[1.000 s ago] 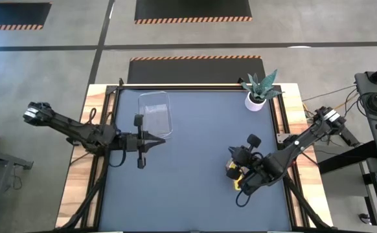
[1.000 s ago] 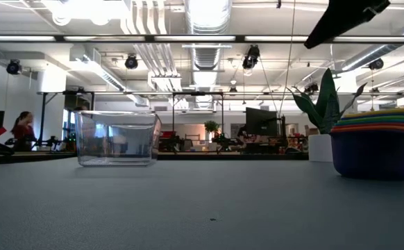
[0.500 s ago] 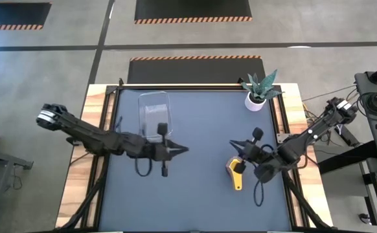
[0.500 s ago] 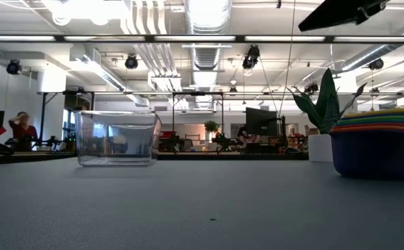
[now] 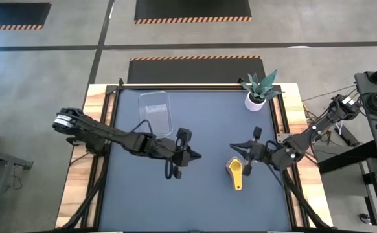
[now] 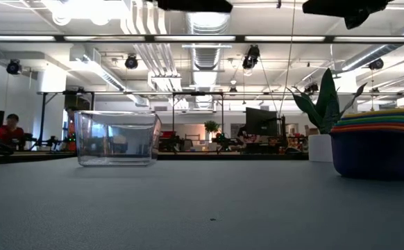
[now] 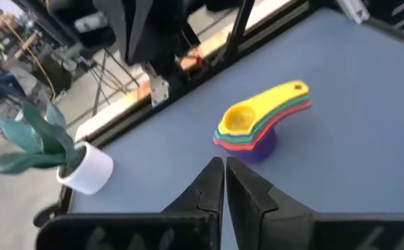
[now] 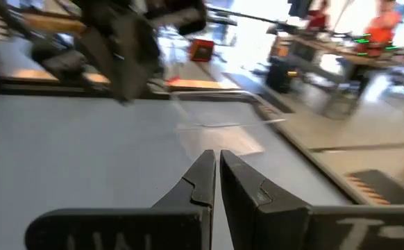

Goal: Nest measuring cups in basket
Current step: Put the stacked measuring cups into the transparent bin

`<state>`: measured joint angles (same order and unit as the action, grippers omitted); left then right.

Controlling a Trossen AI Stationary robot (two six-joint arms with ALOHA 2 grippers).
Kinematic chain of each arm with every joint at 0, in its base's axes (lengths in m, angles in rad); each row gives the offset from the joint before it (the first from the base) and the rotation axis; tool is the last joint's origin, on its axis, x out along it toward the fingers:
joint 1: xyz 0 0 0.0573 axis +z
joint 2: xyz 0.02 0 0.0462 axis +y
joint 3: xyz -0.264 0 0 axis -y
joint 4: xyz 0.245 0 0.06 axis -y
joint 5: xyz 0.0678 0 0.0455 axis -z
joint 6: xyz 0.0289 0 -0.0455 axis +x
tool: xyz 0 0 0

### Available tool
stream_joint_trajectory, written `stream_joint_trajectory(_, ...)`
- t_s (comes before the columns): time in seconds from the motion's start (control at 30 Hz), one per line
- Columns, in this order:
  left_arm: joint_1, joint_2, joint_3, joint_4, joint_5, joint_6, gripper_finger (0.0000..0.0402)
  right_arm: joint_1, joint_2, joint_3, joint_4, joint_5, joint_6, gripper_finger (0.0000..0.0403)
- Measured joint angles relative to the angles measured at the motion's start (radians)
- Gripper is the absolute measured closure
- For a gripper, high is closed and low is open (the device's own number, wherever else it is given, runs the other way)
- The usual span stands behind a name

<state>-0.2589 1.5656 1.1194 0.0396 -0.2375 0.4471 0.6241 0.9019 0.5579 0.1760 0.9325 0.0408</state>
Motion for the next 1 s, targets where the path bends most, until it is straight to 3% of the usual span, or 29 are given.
stream_joint_trajectory(0.23,-0.001,0.032,-0.002,0.001,0.002,-0.022,0.0402,0.0,-0.06,-0.039,0.005,-0.17,0.078,0.0391)
stream_joint_trajectory(0.53,-0.001,0.051,-0.002,0.05,0.002,-0.049,0.0402,0.0,-0.081,-0.039,-0.067,-0.234,0.144,0.039)
stream_joint_trajectory(0.67,0.001,0.095,0.001,0.133,0.014,-0.031,0.0402,0.0,-0.082,-0.039,-0.066,-0.234,0.109,0.039)
stream_joint_trajectory(0.83,0.02,0.186,0.066,0.161,0.134,-0.011,0.04,0.0,-0.083,-0.039,-0.031,-0.229,0.042,0.039)
stream_joint_trajectory(1.0,0.043,0.292,0.167,0.12,0.177,0.012,0.0363,0.0,-0.084,-0.061,0.136,-0.226,-0.114,0.0394)
